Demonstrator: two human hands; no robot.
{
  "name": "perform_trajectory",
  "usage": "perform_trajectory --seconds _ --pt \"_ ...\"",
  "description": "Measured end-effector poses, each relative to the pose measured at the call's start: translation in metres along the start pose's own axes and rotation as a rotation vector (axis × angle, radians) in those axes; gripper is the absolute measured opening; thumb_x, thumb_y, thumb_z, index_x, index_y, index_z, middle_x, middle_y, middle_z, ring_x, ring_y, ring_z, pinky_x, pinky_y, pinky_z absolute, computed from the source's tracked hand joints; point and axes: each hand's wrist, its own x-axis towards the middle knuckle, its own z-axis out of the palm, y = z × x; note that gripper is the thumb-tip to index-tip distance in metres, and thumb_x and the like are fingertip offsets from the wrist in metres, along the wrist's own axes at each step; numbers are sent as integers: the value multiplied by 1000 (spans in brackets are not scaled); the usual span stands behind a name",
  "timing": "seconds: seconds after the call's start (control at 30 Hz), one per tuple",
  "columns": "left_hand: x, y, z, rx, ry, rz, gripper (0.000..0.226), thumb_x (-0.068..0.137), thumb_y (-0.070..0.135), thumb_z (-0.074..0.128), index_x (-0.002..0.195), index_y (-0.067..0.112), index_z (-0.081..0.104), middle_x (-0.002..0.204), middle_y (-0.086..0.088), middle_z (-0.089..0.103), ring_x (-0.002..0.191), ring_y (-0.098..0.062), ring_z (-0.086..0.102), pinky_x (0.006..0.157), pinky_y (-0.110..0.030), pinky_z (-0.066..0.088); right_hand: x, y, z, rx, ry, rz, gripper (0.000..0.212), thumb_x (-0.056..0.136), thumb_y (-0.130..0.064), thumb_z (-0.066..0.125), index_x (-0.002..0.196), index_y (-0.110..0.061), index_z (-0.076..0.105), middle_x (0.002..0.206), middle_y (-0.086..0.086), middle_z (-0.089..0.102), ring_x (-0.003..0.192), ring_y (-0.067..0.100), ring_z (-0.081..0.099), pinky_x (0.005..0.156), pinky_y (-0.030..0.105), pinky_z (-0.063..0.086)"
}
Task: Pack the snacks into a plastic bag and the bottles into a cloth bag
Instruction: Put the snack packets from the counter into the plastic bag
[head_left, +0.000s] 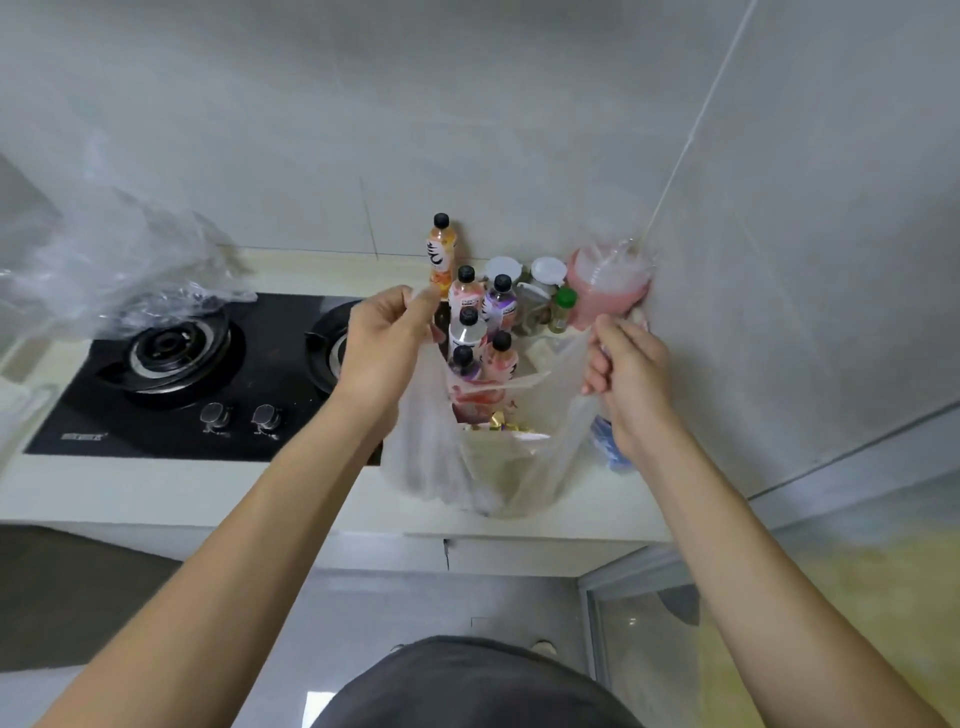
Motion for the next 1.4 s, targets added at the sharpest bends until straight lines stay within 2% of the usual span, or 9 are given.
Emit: perform_trajectory --seconds 0.07,0.23,0.5,0.73,0.9,1.03,1.17,1.3,1.4 --pt "-13 11 6 -50 9 -39 39 102 23 60 70 2 53 58 -9 52 54 -16 47 65 -26 46 -6 -13 1 6 10 12 32 106 -15 54 74 -13 55 50 -6 37 42 10 31 47 28 34" --pt "-45 52 7 -183 132 102 40 104 17 55 67 11 43 65 -16 35 46 -17 24 48 -28 27 -34 -56 6 121 -120 -95 34 107 -17 54 74 -12 51 55 -2 31 43 12 25 41 22 29" --pt "-76 73 -3 -40 156 81 48 101 18 61 57 14 42 55 -5 39 45 -19 32 50 -30 35 -45 -80 20 82 -361 -119 33 107 -13 52 75 -9 56 54 1 37 41 15 28 40 23 32" --pt "-114 71 -46 7 244 69 47 101 17 60 58 12 44 61 -14 44 47 -20 38 51 -28 41 -94 -66 49 18 -452 -72 30 107 -13 52 79 -6 58 56 3 39 42 14 30 39 24 35" --pt "-129 73 -104 31 232 87 45 101 18 59 59 10 44 70 -17 47 50 -22 40 54 -30 43 -133 -56 104 -6 -510 -75 31 106 -12 53 76 -6 58 54 2 40 41 15 31 40 25 36" --pt "-133 72 -174 68 207 87 42 101 25 61 71 -3 49 66 -18 49 51 -23 43 63 -30 46 -171 -43 169 -17 -538 -82 31 106 -11 53 76 -7 60 55 4 41 41 14 33 42 26 39" --pt "-126 72 -245 113 192 58 42 101 27 61 80 -9 51 61 -8 52 52 -20 47 67 -27 46 -190 -28 239 -54 -551 -104 32 105 -13 53 75 -10 62 55 7 44 41 16 38 47 30 44" --pt "-103 83 -292 186 177 48 37 99 23 60 80 -8 54 64 -11 53 53 -19 50 61 -25 47 -186 -23 292 -108 -501 -82 26 104 -11 52 82 -6 64 55 6 49 44 16 48 58 36 50" --pt "-74 98 -311 234 135 66 27 99 19 60 78 2 56 60 -3 55 50 -15 51 57 -21 47 -171 -27 326 -129 -482 -83 22 104 -10 53 87 -3 65 57 4 52 47 18 51 61 38 56"
